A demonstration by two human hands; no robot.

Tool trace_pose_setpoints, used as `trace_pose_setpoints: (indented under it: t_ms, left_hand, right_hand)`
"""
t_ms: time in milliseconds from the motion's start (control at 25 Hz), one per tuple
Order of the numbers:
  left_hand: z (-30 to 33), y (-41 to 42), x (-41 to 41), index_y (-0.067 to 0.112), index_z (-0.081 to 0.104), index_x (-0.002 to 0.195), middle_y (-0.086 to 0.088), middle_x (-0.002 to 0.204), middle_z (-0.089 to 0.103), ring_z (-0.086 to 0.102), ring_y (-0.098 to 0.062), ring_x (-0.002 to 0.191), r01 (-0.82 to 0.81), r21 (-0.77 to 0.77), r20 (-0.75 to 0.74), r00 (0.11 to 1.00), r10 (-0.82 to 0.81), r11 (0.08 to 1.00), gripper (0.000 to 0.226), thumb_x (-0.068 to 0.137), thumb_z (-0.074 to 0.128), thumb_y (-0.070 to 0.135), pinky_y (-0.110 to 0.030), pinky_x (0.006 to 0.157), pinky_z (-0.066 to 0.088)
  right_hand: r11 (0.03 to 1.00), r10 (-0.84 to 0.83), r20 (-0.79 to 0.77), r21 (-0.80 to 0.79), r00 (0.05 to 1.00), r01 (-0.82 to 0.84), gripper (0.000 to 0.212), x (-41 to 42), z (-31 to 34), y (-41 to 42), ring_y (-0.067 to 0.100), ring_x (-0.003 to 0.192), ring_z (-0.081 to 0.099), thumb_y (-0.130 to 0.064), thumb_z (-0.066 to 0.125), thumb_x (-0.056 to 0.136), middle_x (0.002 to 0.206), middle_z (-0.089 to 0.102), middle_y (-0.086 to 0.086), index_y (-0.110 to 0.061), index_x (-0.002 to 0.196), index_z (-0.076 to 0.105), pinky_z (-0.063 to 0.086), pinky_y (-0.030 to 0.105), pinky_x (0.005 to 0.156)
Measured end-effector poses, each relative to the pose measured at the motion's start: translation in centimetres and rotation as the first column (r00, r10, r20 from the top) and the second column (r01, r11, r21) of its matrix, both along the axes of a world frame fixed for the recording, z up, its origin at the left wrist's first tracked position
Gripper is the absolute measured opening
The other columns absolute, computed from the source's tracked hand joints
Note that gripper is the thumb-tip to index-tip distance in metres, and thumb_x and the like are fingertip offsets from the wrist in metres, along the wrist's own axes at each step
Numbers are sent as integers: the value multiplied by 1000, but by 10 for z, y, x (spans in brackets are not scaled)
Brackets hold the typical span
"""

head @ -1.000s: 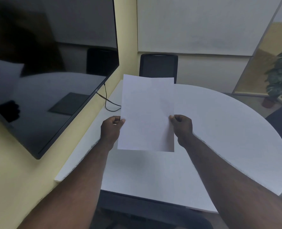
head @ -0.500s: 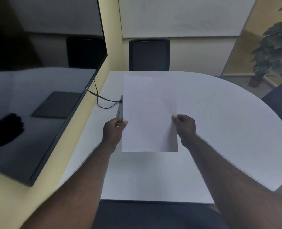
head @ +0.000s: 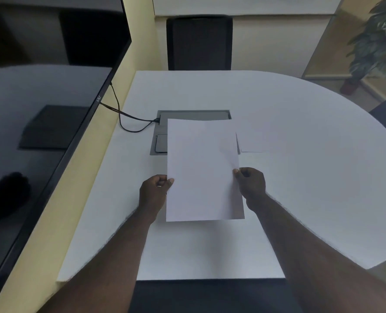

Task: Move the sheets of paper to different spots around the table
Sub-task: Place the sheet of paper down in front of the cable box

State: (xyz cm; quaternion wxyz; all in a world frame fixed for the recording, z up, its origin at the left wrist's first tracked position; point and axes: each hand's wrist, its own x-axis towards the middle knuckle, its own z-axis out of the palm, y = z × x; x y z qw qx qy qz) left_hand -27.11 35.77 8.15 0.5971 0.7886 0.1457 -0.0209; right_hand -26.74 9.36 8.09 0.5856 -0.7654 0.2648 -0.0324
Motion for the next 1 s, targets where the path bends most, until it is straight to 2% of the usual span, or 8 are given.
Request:
trace_pose_setpoints:
  t_ms: [120, 320, 480, 600, 680, 800, 1000]
  left_hand:
    - [-25, 2, 6, 18, 71, 88, -1, 82, 70, 63, -17, 78, -4, 19, -46, 999, 5, 1000, 6, 84, 72, 22, -33, 79, 51]
    - [-63, 5, 10, 22, 71, 82, -2, 82, 73, 64, -19, 77, 16, 62, -114, 993, -9, 998, 4, 82, 74, 25, -35, 78, 52]
    - [-84, 4, 5, 17, 70, 84, -1, 79, 70, 61, -16, 74, 10, 120, -166, 986, 10, 993, 9, 82, 75, 24, -26, 71, 48]
    - [-91, 1, 2, 14, 70, 83, 0, 76, 68, 59, -14, 73, 19, 188, -192, 981, 17, 982, 10, 81, 75, 21, -21, 66, 42]
    - [-99, 1, 2, 9, 73, 84, -1, 75, 68, 60, -16, 73, 23, 224, -216, 976, 26, 974, 13, 79, 76, 21, -20, 66, 40]
    - [-108, 0, 1, 9, 76, 86, -4, 78, 73, 66, -18, 77, 26, 279, -230, 972, 41, 960, 17, 77, 77, 23, -22, 71, 43]
    - [-110, -4, 2, 12, 73, 82, 2, 72, 70, 64, -15, 73, 12, 352, -233, 969, 75, 936, 14, 74, 79, 22, -21, 70, 42]
  right_hand:
    - [1000, 1, -63, -12, 998, -2, 24, 5, -30, 4, 22, 68, 52, -25, 62, 87, 74, 63, 2, -3, 78, 67, 43, 33, 68]
    - [1000, -27, -163, -5, 986, 27, 21, 5, -70, 7, 22, 70, 55, -30, 63, 85, 72, 64, -3, -14, 73, 66, 46, 36, 69]
    - [996, -67, -275, -78, 959, 47, 26, -1, -90, 13, 23, 69, 54, -33, 62, 83, 67, 60, -5, -9, 74, 63, 49, 45, 81]
    - [990, -96, -330, -132, 939, 55, 33, -3, -99, 15, 23, 63, 47, -30, 60, 85, 57, 49, -7, -16, 57, 50, 41, 41, 75]
    - [983, -118, -367, -176, 923, 55, 30, -4, -103, 15, 24, 69, 51, -33, 59, 86, 61, 53, -8, -20, 60, 51, 40, 40, 79]
    - [973, -140, -431, -226, 891, 43, 20, -4, -108, 16, 23, 83, 60, -38, 61, 84, 79, 64, -9, -24, 70, 59, 43, 44, 92]
    - [956, -171, -458, -292, 872, 34, 8, -2, -115, 20, 23, 85, 63, -34, 63, 78, 82, 67, -7, -25, 79, 64, 46, 45, 94]
